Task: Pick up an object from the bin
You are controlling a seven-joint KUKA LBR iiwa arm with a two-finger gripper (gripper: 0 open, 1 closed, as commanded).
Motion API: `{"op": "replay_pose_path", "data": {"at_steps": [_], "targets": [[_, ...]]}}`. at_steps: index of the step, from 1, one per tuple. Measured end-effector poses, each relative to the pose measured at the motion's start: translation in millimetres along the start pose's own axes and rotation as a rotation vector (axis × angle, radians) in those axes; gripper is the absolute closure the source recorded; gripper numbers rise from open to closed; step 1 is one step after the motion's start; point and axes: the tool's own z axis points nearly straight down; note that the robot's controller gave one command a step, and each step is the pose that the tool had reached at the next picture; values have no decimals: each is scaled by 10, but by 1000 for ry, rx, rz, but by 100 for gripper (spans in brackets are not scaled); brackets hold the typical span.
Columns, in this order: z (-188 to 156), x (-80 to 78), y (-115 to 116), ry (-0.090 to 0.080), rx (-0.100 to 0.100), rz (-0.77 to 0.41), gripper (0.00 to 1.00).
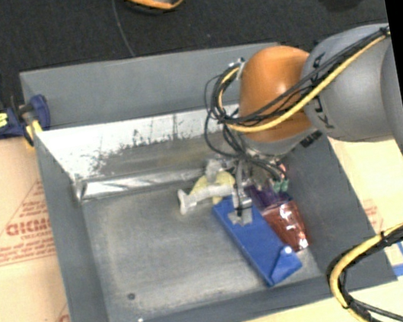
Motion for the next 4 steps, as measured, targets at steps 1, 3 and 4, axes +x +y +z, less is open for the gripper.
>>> {"op": "replay_pose_path", "data": {"at_steps": [1,3,4], "targets": [[613,-359,-398,-7,-1,-139,0],[604,-501,-478,-28,4,-228,100],[4,-414,-453,-26,3,-228,100]]}}
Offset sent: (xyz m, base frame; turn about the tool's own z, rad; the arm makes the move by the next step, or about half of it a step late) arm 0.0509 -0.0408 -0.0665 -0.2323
